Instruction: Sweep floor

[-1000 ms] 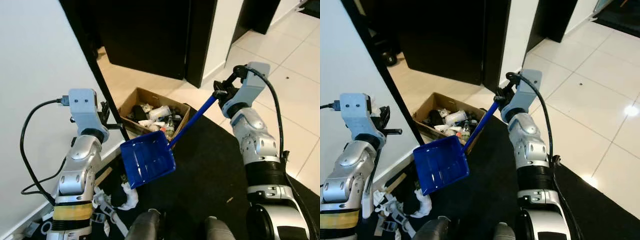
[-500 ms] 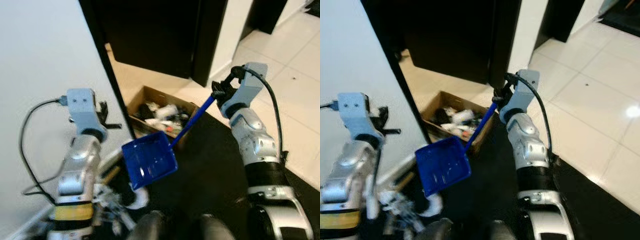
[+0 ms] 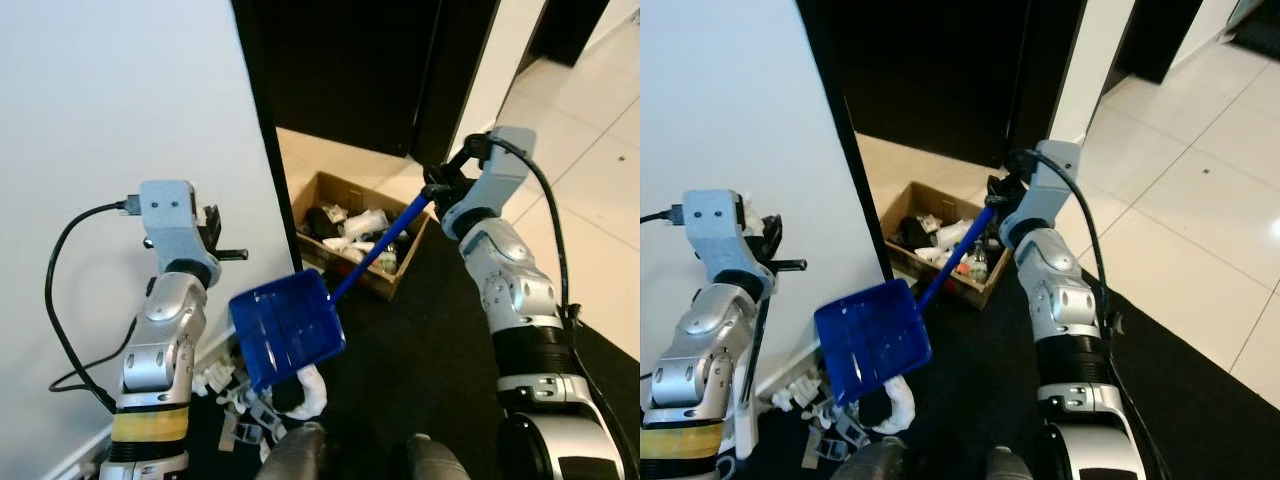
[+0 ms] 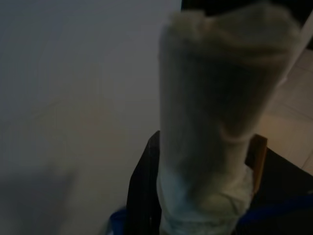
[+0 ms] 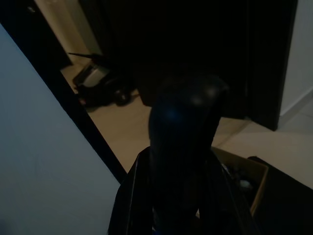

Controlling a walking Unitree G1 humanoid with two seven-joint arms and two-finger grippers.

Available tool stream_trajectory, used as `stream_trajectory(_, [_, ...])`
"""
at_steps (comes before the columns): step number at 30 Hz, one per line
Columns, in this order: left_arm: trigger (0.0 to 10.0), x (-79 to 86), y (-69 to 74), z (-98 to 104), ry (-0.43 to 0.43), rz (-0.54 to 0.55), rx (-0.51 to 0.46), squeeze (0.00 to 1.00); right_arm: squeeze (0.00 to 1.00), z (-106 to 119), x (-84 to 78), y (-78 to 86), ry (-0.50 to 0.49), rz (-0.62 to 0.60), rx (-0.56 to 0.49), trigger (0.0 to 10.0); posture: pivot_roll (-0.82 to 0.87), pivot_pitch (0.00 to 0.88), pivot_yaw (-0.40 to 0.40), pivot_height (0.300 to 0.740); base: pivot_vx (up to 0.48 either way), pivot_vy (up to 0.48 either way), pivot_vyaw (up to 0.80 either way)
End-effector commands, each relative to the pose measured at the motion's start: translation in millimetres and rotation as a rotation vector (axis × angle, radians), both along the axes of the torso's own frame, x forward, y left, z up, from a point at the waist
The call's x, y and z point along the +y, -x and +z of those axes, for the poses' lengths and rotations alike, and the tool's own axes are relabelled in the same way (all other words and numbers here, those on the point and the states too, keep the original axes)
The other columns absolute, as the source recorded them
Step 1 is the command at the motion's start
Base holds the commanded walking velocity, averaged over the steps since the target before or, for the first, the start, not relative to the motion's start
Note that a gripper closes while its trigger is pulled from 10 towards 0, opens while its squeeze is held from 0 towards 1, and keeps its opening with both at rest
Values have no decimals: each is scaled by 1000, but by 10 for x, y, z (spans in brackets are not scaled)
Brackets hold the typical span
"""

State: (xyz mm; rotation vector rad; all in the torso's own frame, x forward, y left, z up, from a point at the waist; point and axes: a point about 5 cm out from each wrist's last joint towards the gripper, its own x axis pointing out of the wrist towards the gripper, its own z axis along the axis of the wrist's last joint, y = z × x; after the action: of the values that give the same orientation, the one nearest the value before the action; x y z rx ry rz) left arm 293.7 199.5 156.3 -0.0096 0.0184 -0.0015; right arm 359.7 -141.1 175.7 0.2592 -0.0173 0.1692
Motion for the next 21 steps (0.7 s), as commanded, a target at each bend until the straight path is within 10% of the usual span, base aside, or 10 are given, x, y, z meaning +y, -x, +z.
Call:
stream_trajectory(1, [10000, 69, 9, 36, -49, 28, -17, 0, 0, 82, 33, 0, -29, 15, -34, 10000, 90, 72, 30, 740, 0, 0, 0])
stream_trajectory(21, [10000, -71, 24, -35, -81, -39, 9, 0, 0, 93, 33, 3, -30, 19, -37, 10000, 87, 71, 32, 740, 0, -80, 0])
